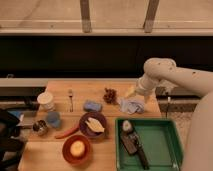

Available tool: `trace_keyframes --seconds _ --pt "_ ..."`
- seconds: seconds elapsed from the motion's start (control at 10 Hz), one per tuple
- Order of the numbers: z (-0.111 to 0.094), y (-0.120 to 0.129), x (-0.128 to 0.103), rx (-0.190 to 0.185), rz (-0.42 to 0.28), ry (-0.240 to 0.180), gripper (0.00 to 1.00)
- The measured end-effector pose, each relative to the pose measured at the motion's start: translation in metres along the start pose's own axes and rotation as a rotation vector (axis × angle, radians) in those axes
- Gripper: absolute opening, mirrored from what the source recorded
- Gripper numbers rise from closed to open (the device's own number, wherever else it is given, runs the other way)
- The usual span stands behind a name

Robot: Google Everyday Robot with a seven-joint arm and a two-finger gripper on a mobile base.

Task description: Place eraser in tray

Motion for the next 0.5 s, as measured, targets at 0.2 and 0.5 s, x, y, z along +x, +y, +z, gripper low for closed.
trace_keyframes --seconds 0.2,0.5 --pt "-0.0001 0.0000 0.0000 0.000 0.000 0.000 0.72" --pt "0.0003 0.0001 0.0006 0.004 -0.006 0.004 0.72"
